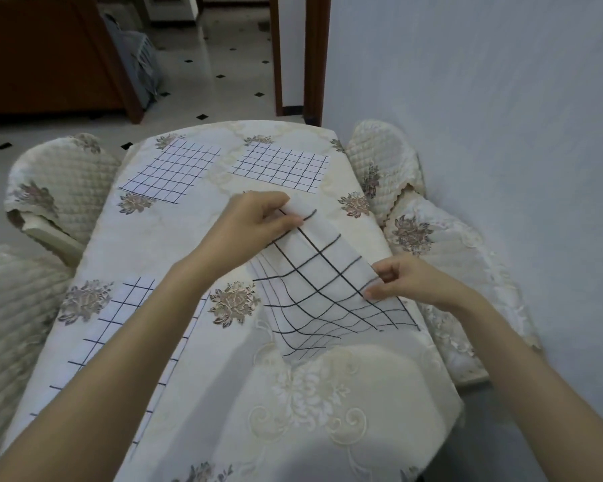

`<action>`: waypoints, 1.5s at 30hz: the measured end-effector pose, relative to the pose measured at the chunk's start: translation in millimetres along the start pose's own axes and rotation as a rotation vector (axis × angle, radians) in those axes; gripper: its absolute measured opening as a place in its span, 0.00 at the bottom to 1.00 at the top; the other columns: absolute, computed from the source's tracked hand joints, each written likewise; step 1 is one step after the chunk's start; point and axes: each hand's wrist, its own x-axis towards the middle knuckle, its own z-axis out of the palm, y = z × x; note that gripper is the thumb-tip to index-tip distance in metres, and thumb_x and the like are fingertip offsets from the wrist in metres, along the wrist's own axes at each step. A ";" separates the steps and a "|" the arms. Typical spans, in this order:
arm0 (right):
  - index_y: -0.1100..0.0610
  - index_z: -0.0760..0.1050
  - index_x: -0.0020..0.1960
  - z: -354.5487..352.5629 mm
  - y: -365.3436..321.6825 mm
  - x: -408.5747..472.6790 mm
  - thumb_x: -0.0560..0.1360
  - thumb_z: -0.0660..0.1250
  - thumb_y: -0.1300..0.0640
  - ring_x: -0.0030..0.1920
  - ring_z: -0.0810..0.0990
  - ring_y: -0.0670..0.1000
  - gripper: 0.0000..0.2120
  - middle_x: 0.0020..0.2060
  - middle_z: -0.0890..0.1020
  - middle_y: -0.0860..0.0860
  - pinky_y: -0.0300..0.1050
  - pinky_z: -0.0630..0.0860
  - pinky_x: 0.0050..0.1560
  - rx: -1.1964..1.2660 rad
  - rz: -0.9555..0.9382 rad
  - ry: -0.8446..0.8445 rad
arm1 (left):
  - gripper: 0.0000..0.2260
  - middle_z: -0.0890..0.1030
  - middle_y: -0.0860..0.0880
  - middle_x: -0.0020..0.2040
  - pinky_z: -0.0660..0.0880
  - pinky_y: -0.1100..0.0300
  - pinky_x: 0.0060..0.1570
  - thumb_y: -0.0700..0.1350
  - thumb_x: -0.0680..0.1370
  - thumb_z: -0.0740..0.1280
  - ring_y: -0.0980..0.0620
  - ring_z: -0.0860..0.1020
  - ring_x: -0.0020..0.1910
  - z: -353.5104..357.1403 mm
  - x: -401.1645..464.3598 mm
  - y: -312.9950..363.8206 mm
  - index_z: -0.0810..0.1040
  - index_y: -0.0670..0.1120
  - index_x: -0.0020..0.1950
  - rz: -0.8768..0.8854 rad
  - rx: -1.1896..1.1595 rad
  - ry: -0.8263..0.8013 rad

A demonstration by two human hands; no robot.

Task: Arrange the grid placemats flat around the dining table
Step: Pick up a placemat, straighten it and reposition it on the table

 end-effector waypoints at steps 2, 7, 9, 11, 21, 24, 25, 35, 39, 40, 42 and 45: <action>0.61 0.83 0.44 -4.5 16.8 1.1 0.69 0.76 0.63 0.41 0.82 0.48 0.05 0.41 0.86 0.57 0.43 0.79 0.46 -0.061 0.072 0.003 | 0.18 0.68 0.42 0.31 0.62 0.57 0.36 0.48 0.75 0.72 0.52 0.66 0.33 -13.7 -0.9 -7.3 0.70 0.37 0.35 -0.038 -0.071 0.038; 0.68 0.81 0.48 -16.4 38.4 1.5 0.67 0.77 0.63 0.42 0.83 0.50 0.13 0.45 0.85 0.63 0.45 0.80 0.45 -0.098 0.158 0.032 | 0.14 0.81 0.35 0.44 0.76 0.46 0.52 0.46 0.75 0.72 0.47 0.78 0.44 -40.7 -7.2 -36.2 0.79 0.34 0.49 -0.149 -0.304 0.162; 0.67 0.82 0.48 -24.5 36.0 0.6 0.68 0.76 0.65 0.41 0.84 0.48 0.10 0.42 0.86 0.59 0.38 0.80 0.43 -0.028 0.161 0.053 | 0.10 0.82 0.43 0.42 0.76 0.56 0.47 0.44 0.75 0.71 0.49 0.79 0.43 -47.0 -11.2 -51.3 0.80 0.37 0.49 -0.199 -0.346 0.220; 0.59 0.84 0.40 -32.2 34.3 0.8 0.68 0.76 0.65 0.38 0.84 0.46 0.03 0.35 0.86 0.51 0.37 0.81 0.43 0.044 0.170 0.095 | 0.04 0.85 0.53 0.38 0.78 0.64 0.41 0.40 0.77 0.69 0.56 0.82 0.39 -48.9 -16.9 -64.9 0.81 0.41 0.49 -0.247 -0.390 0.262; 0.55 0.82 0.52 -49.0 37.6 12.5 0.61 0.79 0.42 0.33 0.73 0.51 0.25 0.45 0.74 0.57 0.36 0.75 0.29 0.336 0.184 0.199 | 0.04 0.86 0.51 0.38 0.79 0.61 0.31 0.41 0.78 0.67 0.54 0.84 0.35 -19.9 -41.5 -131.5 0.81 0.45 0.49 -0.527 -0.572 0.274; 0.57 0.80 0.51 -53.7 34.4 18.8 0.76 0.67 0.55 0.26 0.77 0.44 0.08 0.36 0.82 0.51 0.34 0.72 0.25 0.346 0.196 0.202 | 0.04 0.86 0.50 0.39 0.80 0.61 0.32 0.41 0.79 0.66 0.53 0.84 0.37 -13.4 -42.3 -142.4 0.80 0.45 0.51 -0.571 -0.613 0.254; 0.57 0.79 0.51 -54.3 32.6 22.2 0.78 0.64 0.57 0.25 0.77 0.43 0.06 0.33 0.82 0.48 0.33 0.72 0.24 0.330 0.202 0.209 | 0.05 0.86 0.50 0.41 0.80 0.59 0.34 0.42 0.79 0.66 0.52 0.85 0.39 -11.4 -41.4 -148.0 0.81 0.45 0.51 -0.582 -0.611 0.248; 0.55 0.73 0.38 -46.4 100.6 86.8 0.79 0.65 0.56 0.26 0.74 0.41 0.10 0.29 0.77 0.45 0.32 0.74 0.27 0.230 0.463 0.217 | 0.13 0.73 0.41 0.40 0.68 0.57 0.32 0.47 0.78 0.68 0.45 0.70 0.36 36.6 -30.2 -222.8 0.78 0.36 0.48 -0.794 -0.512 0.138; 0.57 0.76 0.41 -38.4 144.1 108.7 0.78 0.67 0.57 0.30 0.77 0.45 0.07 0.37 0.80 0.52 0.34 0.75 0.27 0.239 0.560 0.248 | 0.16 0.63 0.47 0.30 0.60 0.66 0.23 0.43 0.79 0.66 0.53 0.62 0.21 62.1 -27.1 -257.0 0.66 0.45 0.33 -0.886 -0.447 0.116; 0.57 0.76 0.40 -37.2 151.1 113.2 0.78 0.67 0.58 0.29 0.77 0.45 0.08 0.36 0.79 0.52 0.34 0.74 0.26 0.235 0.568 0.261 | 0.15 0.64 0.48 0.29 0.61 0.66 0.20 0.41 0.79 0.66 0.53 0.64 0.20 68.7 -26.9 -263.7 0.68 0.45 0.34 -0.906 -0.463 0.113; 0.56 0.75 0.39 -35.7 162.2 120.3 0.78 0.67 0.59 0.27 0.72 0.45 0.09 0.34 0.76 0.52 0.36 0.69 0.25 0.214 0.592 0.300 | 0.08 0.71 0.47 0.28 0.73 0.64 0.21 0.39 0.79 0.66 0.54 0.71 0.22 80.4 -28.6 -272.3 0.74 0.44 0.40 -0.969 -0.494 0.116; 0.56 0.75 0.39 -35.9 172.0 127.4 0.78 0.67 0.59 0.27 0.70 0.46 0.09 0.30 0.76 0.51 0.37 0.67 0.26 0.165 0.610 0.358 | 0.03 0.74 0.43 0.35 0.78 0.62 0.29 0.37 0.79 0.65 0.52 0.74 0.28 96.0 -35.1 -278.2 0.74 0.40 0.46 -1.000 -0.543 0.086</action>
